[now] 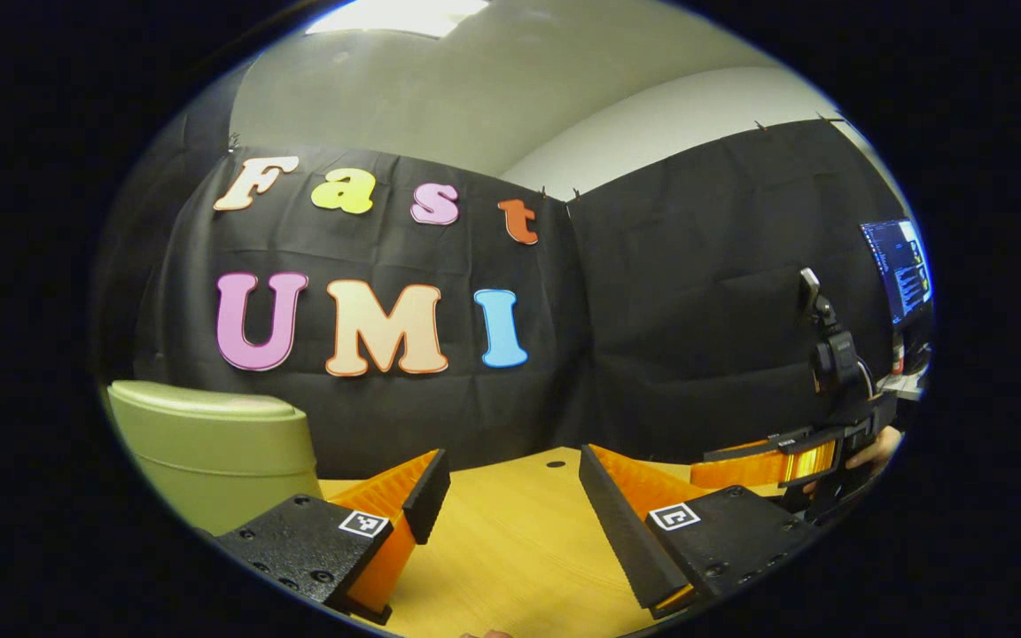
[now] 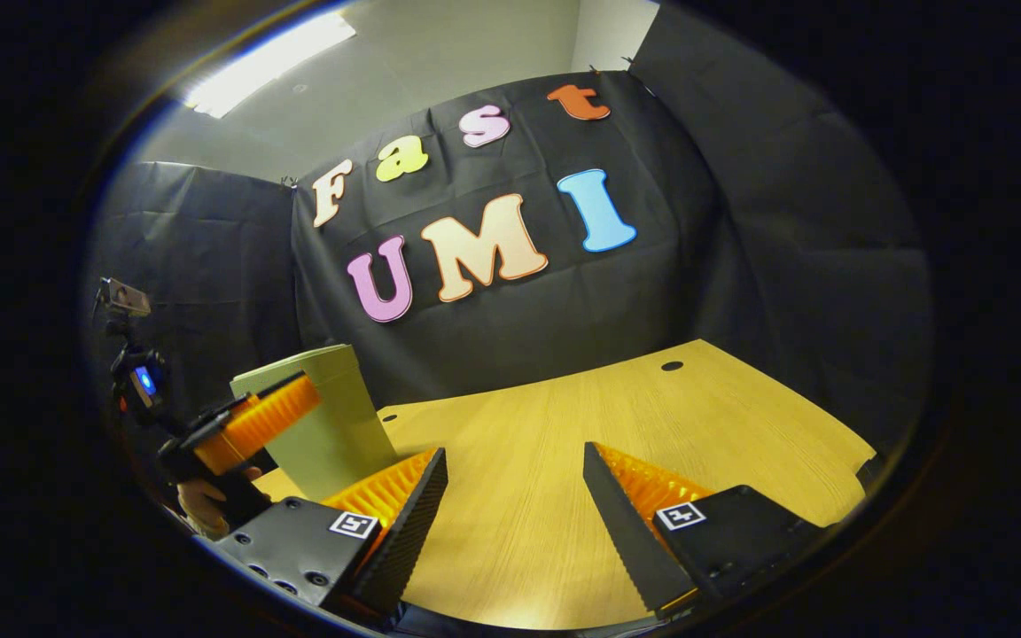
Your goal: Press the lid of the desktop garbage bin to open it, pick up the crumpled paper on the desktop and throw it into the bin, then pick up the pop can on the desktop and drop it into the bin, and finally close the garbage bin lid.
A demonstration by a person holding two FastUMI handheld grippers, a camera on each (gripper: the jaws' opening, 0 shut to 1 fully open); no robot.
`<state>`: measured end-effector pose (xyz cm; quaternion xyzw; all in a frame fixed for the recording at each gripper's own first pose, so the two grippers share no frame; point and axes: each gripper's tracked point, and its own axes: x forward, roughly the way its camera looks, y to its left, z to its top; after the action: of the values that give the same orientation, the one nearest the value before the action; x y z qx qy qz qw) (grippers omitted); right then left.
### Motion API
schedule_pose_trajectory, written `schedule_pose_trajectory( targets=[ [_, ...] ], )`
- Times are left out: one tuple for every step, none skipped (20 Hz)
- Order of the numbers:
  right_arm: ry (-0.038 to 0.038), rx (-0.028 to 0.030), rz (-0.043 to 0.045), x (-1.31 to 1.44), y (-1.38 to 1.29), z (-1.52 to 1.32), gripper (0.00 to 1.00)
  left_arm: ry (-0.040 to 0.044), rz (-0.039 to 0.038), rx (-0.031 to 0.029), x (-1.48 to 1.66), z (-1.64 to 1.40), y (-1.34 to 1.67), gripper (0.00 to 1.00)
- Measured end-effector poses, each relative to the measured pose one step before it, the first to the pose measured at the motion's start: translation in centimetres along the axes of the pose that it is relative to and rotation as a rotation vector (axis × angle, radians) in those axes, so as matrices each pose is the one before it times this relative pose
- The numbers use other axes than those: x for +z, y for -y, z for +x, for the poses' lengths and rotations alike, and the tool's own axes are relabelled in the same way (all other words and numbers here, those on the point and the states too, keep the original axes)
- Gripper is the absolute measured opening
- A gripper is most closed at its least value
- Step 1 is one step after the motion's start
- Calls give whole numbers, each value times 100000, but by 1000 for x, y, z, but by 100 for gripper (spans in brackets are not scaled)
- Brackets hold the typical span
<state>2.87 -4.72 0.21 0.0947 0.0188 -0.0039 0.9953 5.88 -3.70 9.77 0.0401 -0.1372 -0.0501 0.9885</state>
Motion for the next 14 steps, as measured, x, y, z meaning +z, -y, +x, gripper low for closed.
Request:
schedule_pose_trajectory(
  targets=[
    [1799, 513, -913, 546, -489, 107, 98, -1190, 972, 1336, -758, -105, -232, 91],
    [1062, 666, -466, 534, -460, 200, 98, -1074, 2108, 2153, -664, -40, -354, 91],
    [269, 1161, 175, -51, -528, 131, 97, -1180, 2057, 2189, -738, 53, -372, 91],
    [351, 1770, 550, -77, -513, 169, 97, -910, 1708, 2019, -667, 53, -174, 91],
    [-905, 1453, 259, -298, -438, 132, 97, -825, 1251, 1358, -684, -18, 5, 92],
    [-1221, 788, -169, -558, -216, 345, 97, -599, 1048, 879, -562, 20, 337, 92],
    [-408, -148, -311, 20, 18, 161, 97, -345, 938, -127, -253, -49, 372, 92],
    [-285, -143, -538, -84, 72, 214, 98, -25, 1330, -934, -128, 35, 559, 92],
    [-277, 125, -157, -77, 12, 155, 97, -105, 1163, -549, -103, 73, 482, 92],
    [-522, 680, 84, -143, -265, 172, 98, 73, 773, -373, -30, -14, 285, 92],
    [-210, 450, 326, -51, -52, 98, 98, 549, -100, -94, 56, 28, 273, 92],
    [-156, 142, 389, -70, 64, 43, 98, 343, -719, 35, 72, 24, 170, 92],
    [68, -473, 147, 37, 179, 110, 98, 95, -1056, 62, -108, 56, 198, 91],
    [-203, -485, -46, -83, 201, 90, 98, 128, -1167, 504, 59, -7, 64, 91]
  ],
)
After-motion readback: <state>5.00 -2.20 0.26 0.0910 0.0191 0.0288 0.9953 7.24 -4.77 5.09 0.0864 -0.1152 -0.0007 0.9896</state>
